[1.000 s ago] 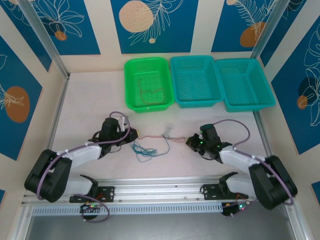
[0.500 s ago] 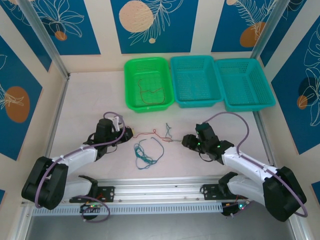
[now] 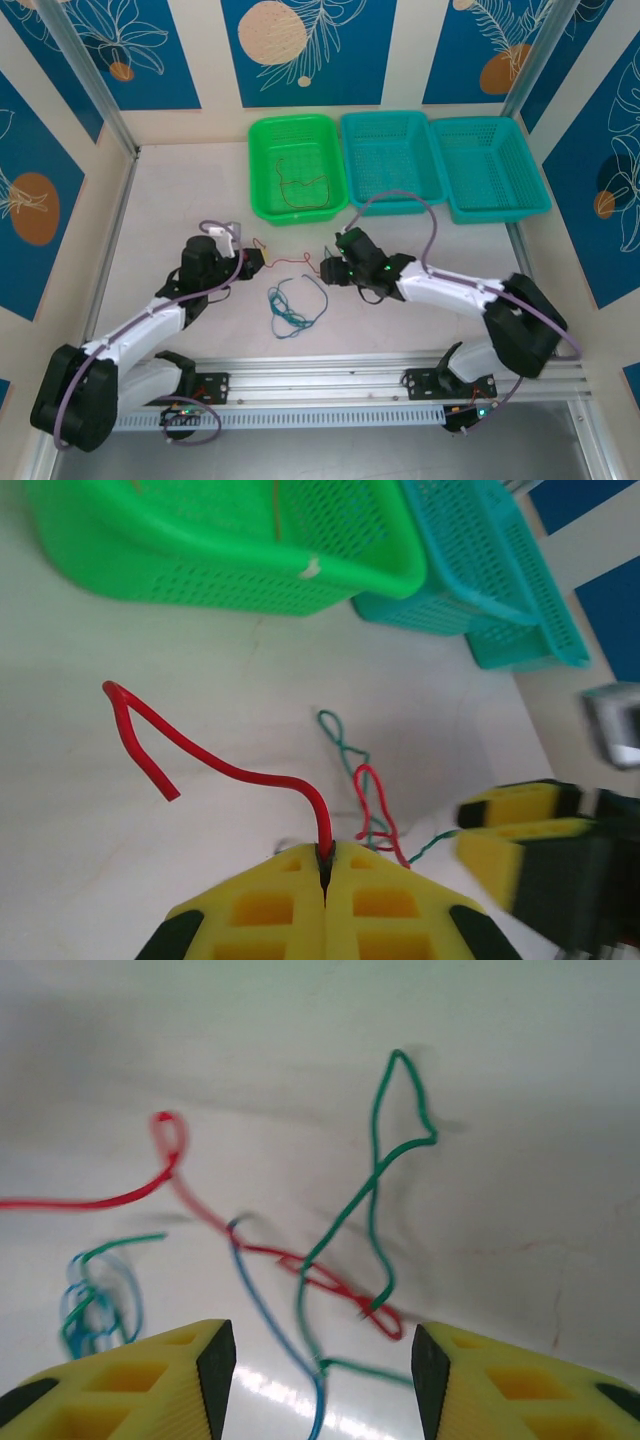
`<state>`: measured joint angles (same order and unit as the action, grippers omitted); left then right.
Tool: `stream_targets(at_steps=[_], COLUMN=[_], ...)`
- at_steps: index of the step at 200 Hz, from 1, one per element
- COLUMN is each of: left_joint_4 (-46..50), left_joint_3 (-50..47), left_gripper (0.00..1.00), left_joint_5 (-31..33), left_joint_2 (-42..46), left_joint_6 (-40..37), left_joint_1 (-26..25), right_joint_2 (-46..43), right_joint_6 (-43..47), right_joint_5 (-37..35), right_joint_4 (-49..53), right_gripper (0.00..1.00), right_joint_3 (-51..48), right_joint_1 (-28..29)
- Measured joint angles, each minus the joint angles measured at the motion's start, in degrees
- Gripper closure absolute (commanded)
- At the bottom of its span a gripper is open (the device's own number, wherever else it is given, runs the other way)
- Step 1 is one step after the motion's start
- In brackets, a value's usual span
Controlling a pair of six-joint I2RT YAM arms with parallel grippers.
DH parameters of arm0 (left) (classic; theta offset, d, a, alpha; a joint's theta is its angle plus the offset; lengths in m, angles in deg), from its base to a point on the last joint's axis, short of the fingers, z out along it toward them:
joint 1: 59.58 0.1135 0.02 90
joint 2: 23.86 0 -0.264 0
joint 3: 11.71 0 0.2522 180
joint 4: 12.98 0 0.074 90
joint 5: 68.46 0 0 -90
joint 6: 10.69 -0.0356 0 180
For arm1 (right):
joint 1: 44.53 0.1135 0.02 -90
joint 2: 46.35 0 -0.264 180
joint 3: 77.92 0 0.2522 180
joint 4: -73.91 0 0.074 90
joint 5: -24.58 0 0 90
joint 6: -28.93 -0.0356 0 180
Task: Untangle the cables
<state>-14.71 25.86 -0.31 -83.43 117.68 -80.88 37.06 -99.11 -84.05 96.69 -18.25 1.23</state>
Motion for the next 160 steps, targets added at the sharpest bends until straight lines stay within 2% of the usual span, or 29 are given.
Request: stream_targets(at_steps=[20,29,42,49,78,107,134,160], left_joint_4=[2.1,3.4,5.1,6.2,8.9,11.3,11.5,11.0], left_joint_3=[2.8,4.8,8.0,9.8,16.2,20.7,24.9,32.0], left_gripper=[1.0,1.0,1.0,1.0,1.0,1.0,1.0,1.0], left_joint_5=[0.0,0.0,0.0,0.3,1.7,3.5,5.0,8.0], left_joint_2=[2.8,4.0,5.3,5.8,6.4,5.7,2.1,-6.1], left_joint_6=[-0.6,-1.1,-1.9,-2.5,-4.7,-8.0,-10.1,-12.0], left_joint_1=[0.0,0.0,0.0,0.0,0.0,0.0,0.0,-0.1], right_joint_2=[6.4,8.0,9.1,9.2,7.9,4.9,2.3,-3.1], right_joint_6=[-2.1,-3.1,-4.8,-5.4,-7.8,-9.5,-9.9,-10.3], right_joint_5=[-2.6,-3.1,-3.3,-3.3,-2.6,-2.3,-2.1,-1.9], right_joint_4=[0.0,0.4,0.5,0.5,-0.9,-1.6,-1.1,1.5], right_gripper=[0.55,0.63,0.81,0.86,0.9,0.87,0.68,0.59], right_joint_3=[1.8,1.6,0.6,-0.2,-3.3,-6.7,-8.6,-10.7], right_joint_1=[-0.8,-1.3,-2.5,-3.3,-6.0,-7.4,-7.4,-6.7])
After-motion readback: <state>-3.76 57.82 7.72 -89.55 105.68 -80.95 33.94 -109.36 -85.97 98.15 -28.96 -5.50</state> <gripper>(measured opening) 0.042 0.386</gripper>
